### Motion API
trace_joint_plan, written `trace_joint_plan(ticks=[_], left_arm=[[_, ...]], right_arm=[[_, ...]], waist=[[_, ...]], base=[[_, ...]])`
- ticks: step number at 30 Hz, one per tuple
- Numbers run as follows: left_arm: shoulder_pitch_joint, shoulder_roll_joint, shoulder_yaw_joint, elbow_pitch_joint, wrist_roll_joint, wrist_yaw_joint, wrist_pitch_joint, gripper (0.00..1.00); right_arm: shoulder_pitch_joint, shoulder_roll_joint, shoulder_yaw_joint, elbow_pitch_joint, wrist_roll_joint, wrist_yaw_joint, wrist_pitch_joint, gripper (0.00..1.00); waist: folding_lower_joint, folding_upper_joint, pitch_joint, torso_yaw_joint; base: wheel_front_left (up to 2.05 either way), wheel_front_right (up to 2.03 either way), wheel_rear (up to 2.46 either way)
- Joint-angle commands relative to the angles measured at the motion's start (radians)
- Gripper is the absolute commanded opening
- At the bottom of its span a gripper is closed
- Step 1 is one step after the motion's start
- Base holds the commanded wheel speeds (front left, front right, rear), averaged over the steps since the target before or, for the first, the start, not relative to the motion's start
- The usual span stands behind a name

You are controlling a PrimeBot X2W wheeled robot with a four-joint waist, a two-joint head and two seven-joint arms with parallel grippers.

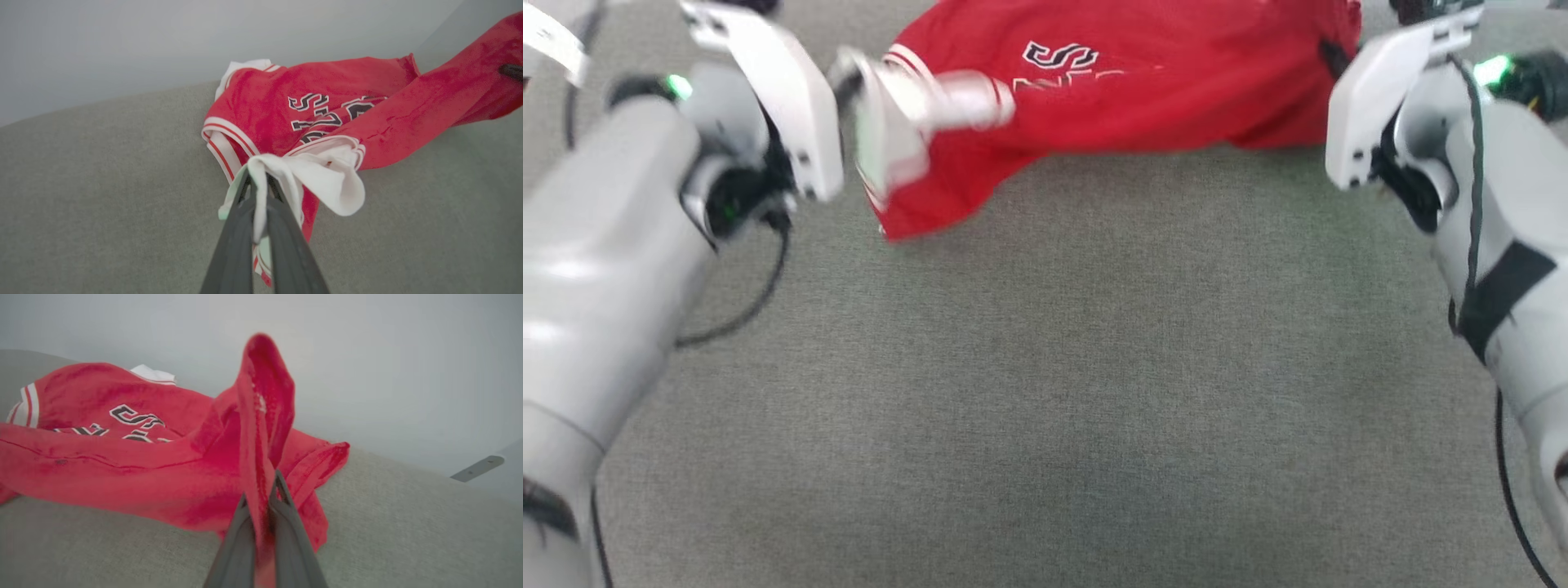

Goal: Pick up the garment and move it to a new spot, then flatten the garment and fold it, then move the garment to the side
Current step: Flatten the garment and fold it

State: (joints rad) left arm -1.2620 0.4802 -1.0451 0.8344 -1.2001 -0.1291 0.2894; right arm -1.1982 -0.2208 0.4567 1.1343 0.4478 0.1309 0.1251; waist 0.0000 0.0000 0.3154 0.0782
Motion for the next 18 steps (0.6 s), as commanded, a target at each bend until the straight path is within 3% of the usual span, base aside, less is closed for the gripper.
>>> trace_joint_plan(ticks=[1, 8, 13, 18], left_arm=[[0.041, 0.012, -0.006, -0.032, -0.031, 0.0, 0.028, 0.0], [0.194, 0.088, -0.036, -0.215, -0.082, 0.023, 0.114, 0.0], [0.368, 0.202, -0.048, -0.468, -0.132, 0.131, 0.126, 0.0], [0.501, 0.296, -0.053, -0.664, -0.166, 0.235, 0.106, 0.0]], right_arm=[[0.042, -0.015, 0.021, -0.038, 0.033, 0.0, 0.019, 0.0], [0.216, -0.109, 0.118, -0.266, 0.164, 0.0, 0.089, 0.0], [0.402, -0.243, 0.149, -0.516, 0.249, 0.0, 0.148, 0.0], [0.553, -0.325, 0.118, -0.689, 0.287, 0.0, 0.207, 0.0]], waist=[[0.0, 0.0, -0.011, 0.006], [0.0, 0.0, -0.039, 0.007], [0.0, 0.0, -0.056, 0.005], [0.0, 0.0, -0.071, -0.002]], base=[[0.0, 0.0, 0.0], [0.0, 0.0, 0.0], [0.0, 0.0, 0.0], [0.0, 0.0, 0.0]])
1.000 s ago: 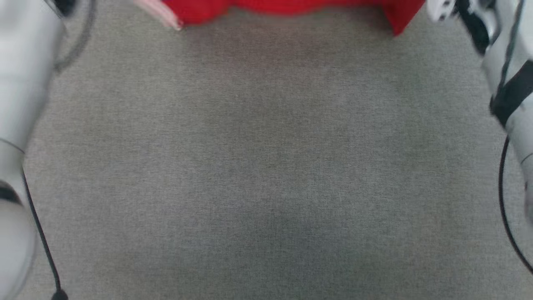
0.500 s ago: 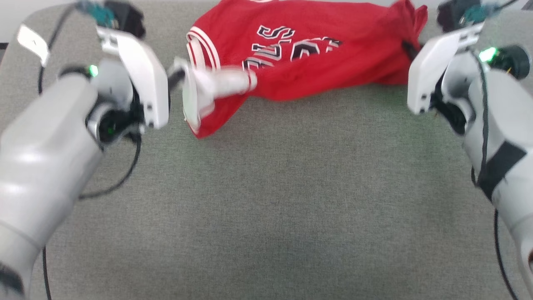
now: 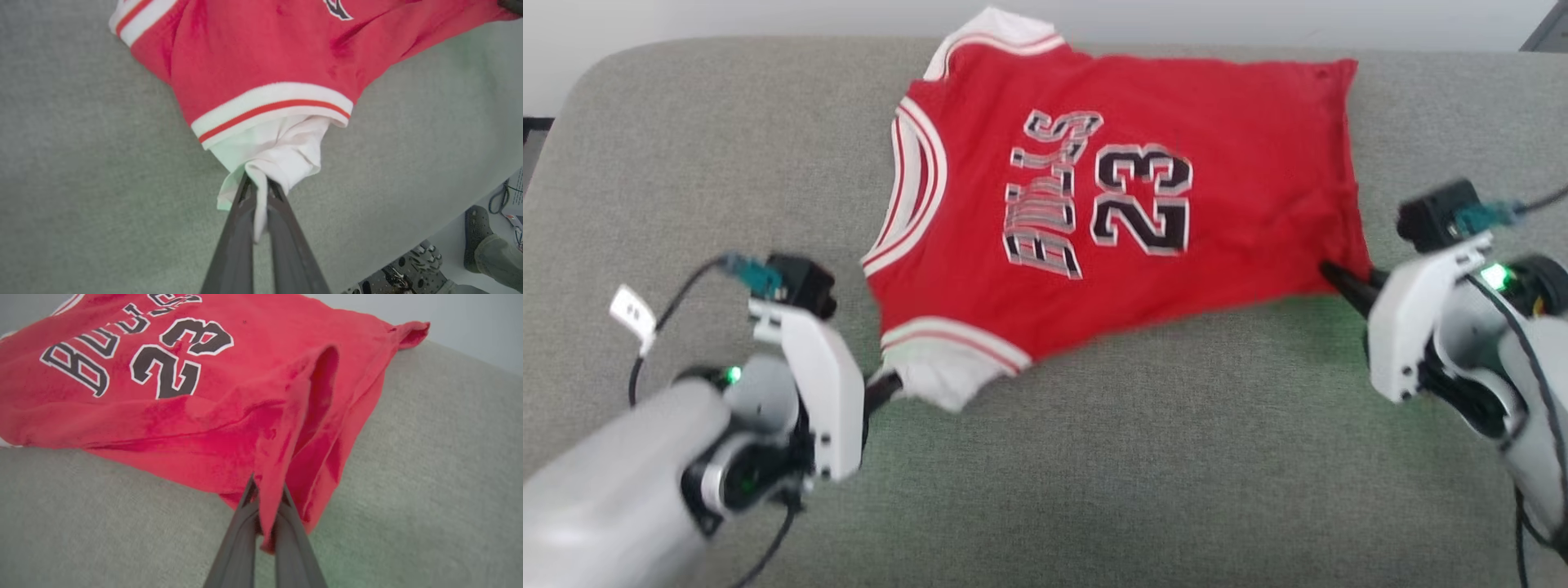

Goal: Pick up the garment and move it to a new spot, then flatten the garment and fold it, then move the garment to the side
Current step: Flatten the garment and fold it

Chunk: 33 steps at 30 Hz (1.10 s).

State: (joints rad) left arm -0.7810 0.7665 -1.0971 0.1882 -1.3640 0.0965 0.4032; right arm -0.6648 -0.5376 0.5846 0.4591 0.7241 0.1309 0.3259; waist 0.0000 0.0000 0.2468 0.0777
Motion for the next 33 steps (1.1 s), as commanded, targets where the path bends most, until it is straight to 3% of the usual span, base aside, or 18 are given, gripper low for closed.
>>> trace_joint_plan(ticks=[1, 8, 19, 27, 33], left_arm=[[0.042, 0.024, -0.001, -0.05, -0.01, 0.028, -0.012, 0.0], [0.171, 0.093, -0.014, -0.222, -0.039, 0.124, -0.052, 0.0], [0.3, 0.152, -0.054, -0.361, -0.077, 0.222, -0.051, 0.0], [0.253, 0.225, -0.012, -0.421, -0.047, 0.254, -0.065, 0.0], [0.157, 0.272, 0.021, -0.448, 0.017, 0.243, -0.041, 0.0]], right_arm=[[0.05, -0.019, -0.025, -0.045, 0.015, 0.0, 0.019, 0.0], [0.248, -0.086, -0.101, -0.242, 0.025, 0.0, 0.144, 0.0], [0.533, -0.118, -0.218, -0.479, 0.069, 0.0, 0.33, 0.0], [0.642, -0.075, -0.344, -0.56, 0.045, 0.0, 0.31, 0.0], [0.643, -0.024, -0.425, -0.606, 0.002, 0.0, 0.308, 0.0]], waist=[[0.0, 0.0, -0.005, -0.003], [0.0, 0.0, -0.021, -0.009], [0.0, 0.0, -0.038, -0.02], [0.0, 0.0, -0.031, -0.029], [0.0, 0.0, -0.019, -0.045]], base=[[0.0, 0.0, 0.0], [0.0, 0.0, 0.0], [0.0, 0.0, 0.0], [0.0, 0.0, 0.0], [0.0, 0.0, 0.0]])
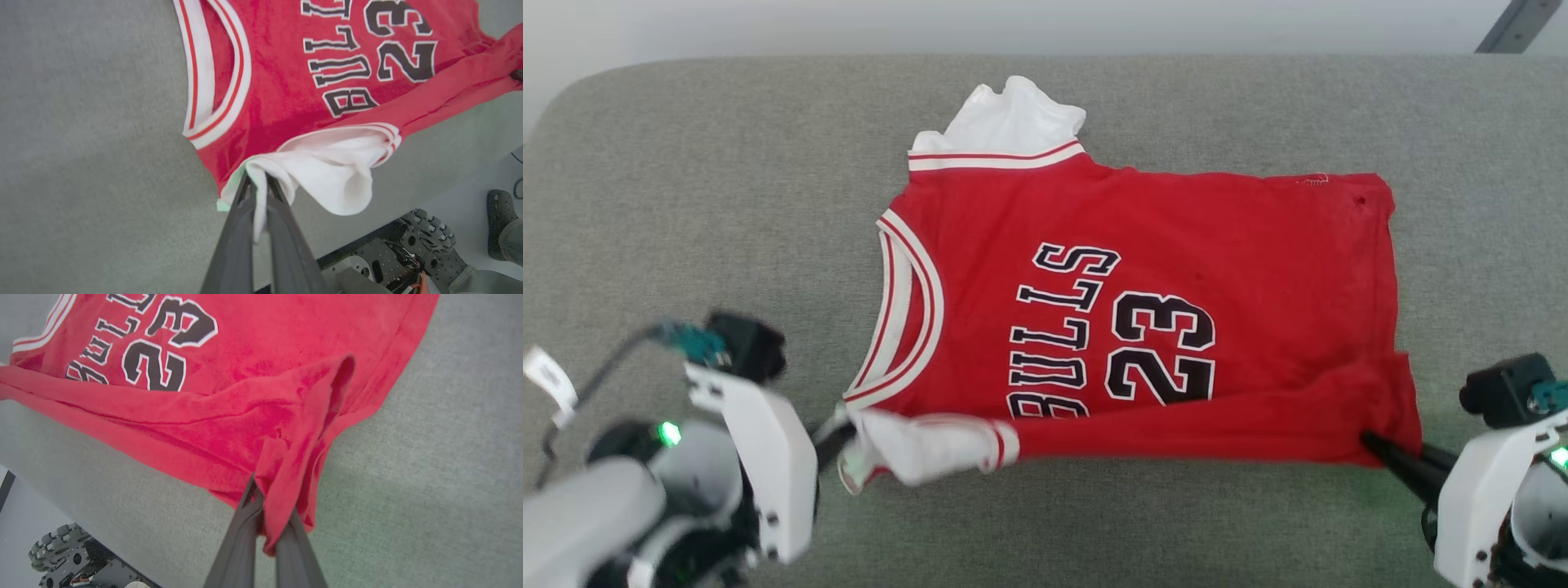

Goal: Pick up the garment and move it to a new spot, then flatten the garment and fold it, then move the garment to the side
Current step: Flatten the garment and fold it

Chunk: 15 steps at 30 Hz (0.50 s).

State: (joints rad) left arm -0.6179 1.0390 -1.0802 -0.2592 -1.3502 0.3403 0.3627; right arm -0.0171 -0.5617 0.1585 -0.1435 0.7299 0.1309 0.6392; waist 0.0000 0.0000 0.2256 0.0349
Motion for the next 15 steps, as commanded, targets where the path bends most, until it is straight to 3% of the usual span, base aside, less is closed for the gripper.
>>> trace_joint_plan(ticks=[1, 4, 8, 15], left_arm=[[-0.031, 0.005, 0.011, -0.001, 0.017, -0.008, 0.007, 0.0], [-0.106, 0.007, 0.026, 0.019, 0.05, -0.037, 0.042, 0.0], [-0.211, -0.034, 0.035, 0.092, 0.094, -0.098, 0.093, 0.0], [-0.361, -0.173, 0.013, 0.334, 0.127, -0.225, 0.172, 0.0]], right_arm=[[-0.014, 0.011, -0.013, -0.01, -0.013, 0.0, -0.004, 0.0], [-0.045, 0.043, -0.045, -0.028, -0.04, 0.0, 0.006, 0.0], [-0.111, 0.085, -0.08, -0.021, -0.09, 0.0, 0.01, 0.0], [-0.241, 0.163, -0.109, 0.077, -0.185, 0.0, 0.028, 0.0]], waist=[[0.0, 0.0, 0.006, -0.005], [0.0, 0.0, 0.019, -0.016], [0.0, 0.0, 0.042, -0.029], [0.0, 0.0, 0.079, -0.04]], base=[[0.0, 0.0, 0.0], [0.0, 0.0, 0.0], [0.0, 0.0, 0.0], [0.0, 0.0, 0.0]])
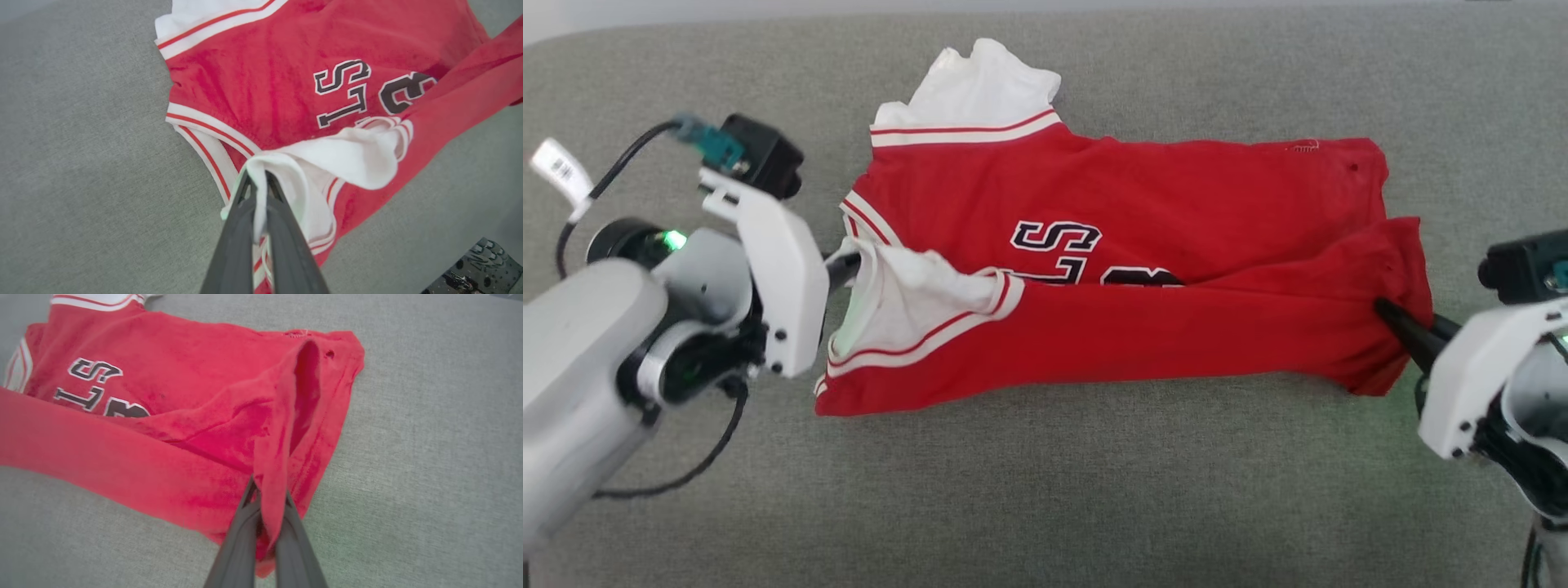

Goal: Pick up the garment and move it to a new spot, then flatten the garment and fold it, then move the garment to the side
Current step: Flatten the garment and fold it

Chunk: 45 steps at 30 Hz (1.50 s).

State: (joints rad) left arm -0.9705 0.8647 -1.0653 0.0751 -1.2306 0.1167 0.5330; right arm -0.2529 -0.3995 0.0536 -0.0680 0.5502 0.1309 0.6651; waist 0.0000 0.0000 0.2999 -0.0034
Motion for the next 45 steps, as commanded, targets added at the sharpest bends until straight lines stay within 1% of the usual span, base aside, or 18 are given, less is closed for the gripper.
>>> trace_joint_plan(ticks=[1, 6, 9, 10, 11, 12, 13, 14, 15, 16, 20, 24, 26, 32, 36, 37, 41, 45], left_arm=[[-0.026, -0.019, -0.01, 0.041, 0.017, -0.021, 0.011, 0.0], [-0.074, -0.129, -0.041, 0.261, 0.013, -0.111, 0.049, 0.0], [-0.087, -0.184, -0.056, 0.388, 0.003, -0.152, 0.068, 0.0], [-0.092, -0.2, -0.062, 0.426, 0.005, -0.163, 0.073, 0.0], [-0.095, -0.217, -0.064, 0.462, -0.001, -0.171, 0.077, 0.0], [-0.097, -0.232, -0.065, 0.5, -0.009, -0.179, 0.086, 0.13], [-0.1, -0.245, -0.07, 0.532, -0.01, -0.184, 0.094, 0.29], [-0.101, -0.255, -0.073, 0.56, -0.011, -0.188, 0.099, 0.49], [-0.105, -0.264, -0.071, 0.588, -0.017, -0.191, 0.101, 0.98], [-0.111, -0.272, -0.069, 0.609, -0.021, -0.193, 0.107, 1.0], [-0.147, -0.282, -0.048, 0.649, -0.032, -0.191, 0.104, 1.0], [-0.162, -0.264, -0.036, 0.637, -0.038, -0.17, 0.109, 1.0], [-0.163, -0.256, -0.034, 0.624, -0.039, -0.168, 0.112, 1.0], [-0.133, -0.17, -0.023, 0.474, -0.033, -0.113, 0.109, 1.0], [-0.088, -0.095, -0.008, 0.315, -0.05, -0.045, 0.102, 1.0], [-0.054, -0.051, -0.004, 0.229, -0.054, 0.001, 0.103, 1.0], [0.02, 0.028, -0.002, 0.044, -0.079, 0.099, 0.105, 1.0], [0.091, 0.095, -0.001, -0.107, -0.098, 0.194, 0.092, 1.0]], right_arm=[[-0.022, 0.014, -0.003, 0.02, -0.013, 0.0, 0.009, 0.0], [-0.095, 0.067, 0.015, 0.126, -0.05, 0.0, 0.036, 0.0], [-0.132, 0.09, 0.019, 0.193, -0.075, 0.0, 0.052, 0.0], [-0.144, 0.096, 0.019, 0.212, -0.086, 0.0, 0.058, 0.04], [-0.155, 0.101, 0.025, 0.227, -0.091, 0.0, 0.064, 0.13], [-0.166, 0.109, 0.026, 0.24, -0.096, 0.0, 0.068, 0.23], [-0.177, 0.115, 0.025, 0.252, -0.102, 0.0, 0.073, 0.35], [-0.186, 0.119, 0.03, 0.257, -0.104, 0.0, 0.081, 0.49], [-0.192, 0.121, 0.036, 0.258, -0.106, 0.0, 0.087, 0.99], [-0.196, 0.121, 0.038, 0.257, -0.106, 0.0, 0.092, 1.0], [-0.2, 0.117, 0.023, 0.22, -0.097, 0.0, 0.08, 1.0], [-0.159, 0.122, -0.023, 0.152, -0.099, 0.0, 0.054, 1.0], [-0.148, 0.125, -0.036, 0.132, -0.097, 0.0, 0.048, 1.0], [-0.07, 0.157, -0.113, -0.016, -0.115, 0.0, -0.038, 1.0], [-0.021, 0.194, -0.16, -0.089, -0.142, 0.0, -0.121, 1.0], [-0.002, 0.215, -0.178, -0.119, -0.158, 0.0, -0.166, 1.0], [0.031, 0.262, -0.217, -0.151, -0.185, 0.0, -0.231, 1.0], [0.062, 0.289, -0.238, -0.177, -0.191, 0.0, -0.256, 1.0]], waist=[[0.0, 0.0, 0.011, -0.003], [0.0, 0.0, 0.033, -0.011], [0.0, 0.0, 0.044, -0.016], [0.0, 0.0, 0.047, -0.018], [0.0, 0.0, 0.049, -0.019], [0.0, 0.0, 0.05, -0.02], [0.0, 0.0, 0.051, -0.022], [0.0, 0.0, 0.052, -0.023], [0.0, 0.0, 0.051, -0.024], [0.0, 0.0, 0.05, -0.025], [0.0, 0.0, 0.041, -0.024], [0.0, 0.0, 0.031, -0.019], [0.0, 0.0, 0.028, -0.017], [0.0, 0.0, 0.016, -0.017], [0.0, 0.0, 0.014, -0.025], [0.0, 0.0, 0.015, -0.033], [0.0, 0.0, 0.021, -0.048], [0.0, 0.0, 0.031, -0.063]], base=[[0.0, 0.0, 0.0], [0.0, 0.0, 0.0], [0.0, 0.0, 0.0], [0.0, 0.0, 0.0], [0.0, 0.0, 0.0], [0.0, 0.0, 0.0], [0.0, 0.0, 0.0], [0.0, 0.0, 0.0], [0.0, 0.0, 0.0], [0.0, 0.0, 0.0], [0.0, 0.0, 0.0], [0.0, 0.0, 0.0], [0.0, 0.0, 0.0], [0.0, 0.0, 0.0], [0.0, 0.0, 0.0], [0.0, 0.0, 0.0], [0.0, 0.0, 0.0], [0.0, 0.0, 0.0]])
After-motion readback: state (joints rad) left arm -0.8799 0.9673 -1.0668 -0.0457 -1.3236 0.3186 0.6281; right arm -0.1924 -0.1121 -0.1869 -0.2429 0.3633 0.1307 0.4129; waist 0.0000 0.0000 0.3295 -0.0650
